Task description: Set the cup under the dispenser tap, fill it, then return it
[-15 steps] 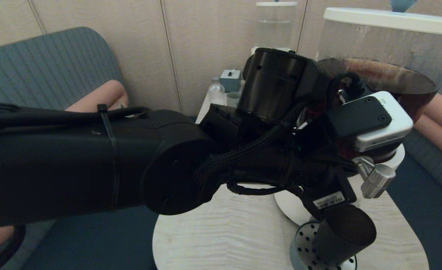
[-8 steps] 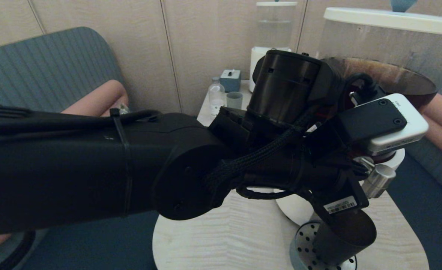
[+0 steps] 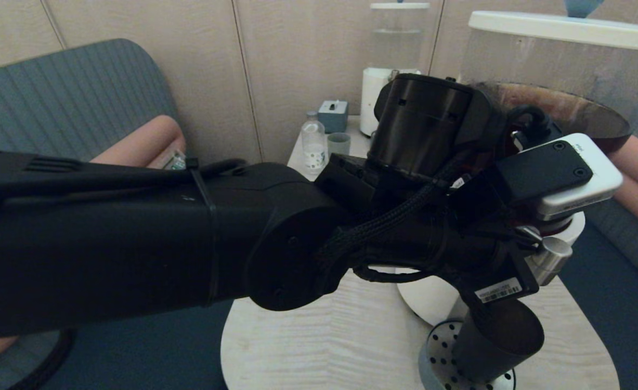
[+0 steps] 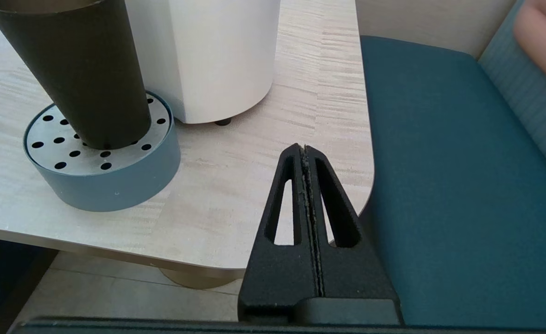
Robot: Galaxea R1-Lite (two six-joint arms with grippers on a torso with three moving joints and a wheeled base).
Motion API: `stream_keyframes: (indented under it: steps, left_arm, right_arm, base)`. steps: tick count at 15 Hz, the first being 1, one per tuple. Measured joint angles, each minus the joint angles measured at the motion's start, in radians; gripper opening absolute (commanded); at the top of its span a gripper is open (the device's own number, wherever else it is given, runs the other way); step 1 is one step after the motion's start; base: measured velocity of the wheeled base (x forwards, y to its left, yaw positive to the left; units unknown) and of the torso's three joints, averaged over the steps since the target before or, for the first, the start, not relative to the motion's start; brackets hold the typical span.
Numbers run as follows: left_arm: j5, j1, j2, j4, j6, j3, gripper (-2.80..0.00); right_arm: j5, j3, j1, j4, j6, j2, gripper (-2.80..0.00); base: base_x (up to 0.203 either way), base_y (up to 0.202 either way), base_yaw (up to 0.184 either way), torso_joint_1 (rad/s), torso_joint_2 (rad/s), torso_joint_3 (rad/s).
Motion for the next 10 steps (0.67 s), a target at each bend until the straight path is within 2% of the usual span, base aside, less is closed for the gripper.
stream_keyframes:
  steps: [10]
  left_arm:
    - [0.002, 0.002, 0.031, -0.026, 0.003, -0.027, -2.8]
  right_arm:
    - [0.0, 0.0, 0.0, 0.0, 0.0, 0.0, -2.8]
  base:
    - [0.0, 0.0, 0.0, 0.0, 0.0, 0.0]
